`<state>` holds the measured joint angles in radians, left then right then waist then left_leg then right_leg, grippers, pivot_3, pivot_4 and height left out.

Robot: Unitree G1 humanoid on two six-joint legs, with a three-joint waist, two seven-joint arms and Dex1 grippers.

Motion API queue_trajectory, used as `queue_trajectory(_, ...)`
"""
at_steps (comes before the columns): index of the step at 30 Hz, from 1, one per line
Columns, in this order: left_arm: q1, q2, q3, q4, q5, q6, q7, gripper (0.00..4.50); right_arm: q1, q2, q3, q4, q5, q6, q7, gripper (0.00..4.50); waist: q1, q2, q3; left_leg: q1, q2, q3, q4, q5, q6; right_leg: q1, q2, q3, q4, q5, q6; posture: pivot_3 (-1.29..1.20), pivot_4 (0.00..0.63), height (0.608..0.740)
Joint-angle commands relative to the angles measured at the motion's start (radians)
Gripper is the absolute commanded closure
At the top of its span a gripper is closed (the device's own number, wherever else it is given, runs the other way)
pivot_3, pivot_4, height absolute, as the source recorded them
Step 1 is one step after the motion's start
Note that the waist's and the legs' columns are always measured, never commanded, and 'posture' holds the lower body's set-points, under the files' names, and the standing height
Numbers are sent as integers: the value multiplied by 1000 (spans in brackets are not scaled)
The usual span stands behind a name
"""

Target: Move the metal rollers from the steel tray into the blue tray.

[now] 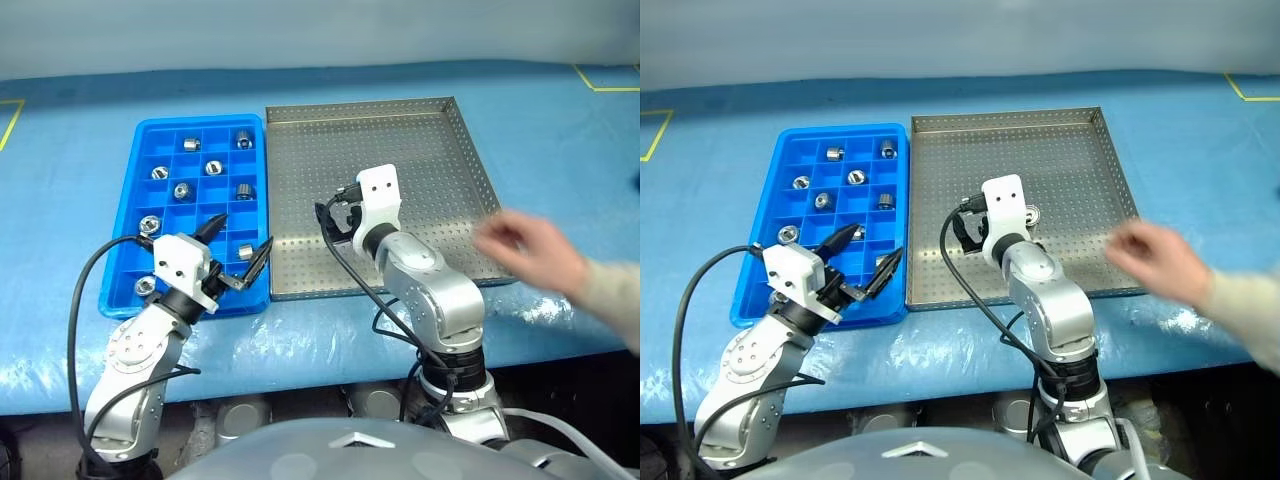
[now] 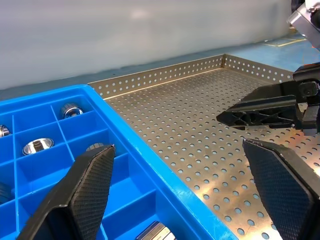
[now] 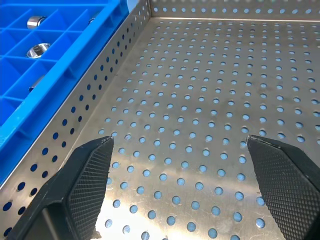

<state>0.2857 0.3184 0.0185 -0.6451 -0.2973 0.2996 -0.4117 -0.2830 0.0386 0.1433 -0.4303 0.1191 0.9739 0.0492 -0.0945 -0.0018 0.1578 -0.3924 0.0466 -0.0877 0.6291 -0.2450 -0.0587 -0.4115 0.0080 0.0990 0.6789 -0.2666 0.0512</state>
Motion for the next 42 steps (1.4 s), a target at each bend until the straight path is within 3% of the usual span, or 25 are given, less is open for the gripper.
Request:
queue_trajectory(1,-8,-1,-3,-8,-10,-18,-5,0,-27,47,-62,-6,-54,-99,-113,8,0,0,0,0,0,0,0,0,0,0,0,0,0,0,0,-54,150,740)
queue_trajectory(4,-7,-3,-7,-7,-11,-18,-6,0,-42,89,-112,52,-117,-152,-240,8,1,0,0,0,0,0,0,0,0,0,0,0,0,0,0,-53,150,740)
queue_trajectory(11,-5,-6,-13,-6,-12,-18,-5,0,-61,155,-153,180,-150,-246,-389,8,-8,0,0,0,0,0,0,0,0,0,0,1,0,0,0,-53,150,740)
queue_trajectory(16,-5,-8,-16,-7,-12,-17,-4,0,-76,186,-140,291,-126,-302,-398,8,-15,0,0,0,0,0,0,0,0,0,0,1,1,0,0,-44,150,740)
queue_trajectory(28,27,-10,-16,-25,-17,-23,-5,0,-56,147,-103,422,-177,-347,-418,8,-11,0,0,0,0,0,0,0,0,0,0,1,1,0,0,-8,150,740)
queue_trajectory(37,53,12,-26,-41,-29,-17,-20,0,-50,141,-98,394,-167,-330,-388,2793,4,0,0,0,0,0,0,0,0,0,0,1,1,0,0,10,150,740)
queue_trajectory(42,64,10,-16,-52,-28,-23,-8,0,-81,154,-89,358,-146,-303,-364,2805,11,0,0,0,0,0,0,0,0,0,0,1,1,0,0,31,150,740)
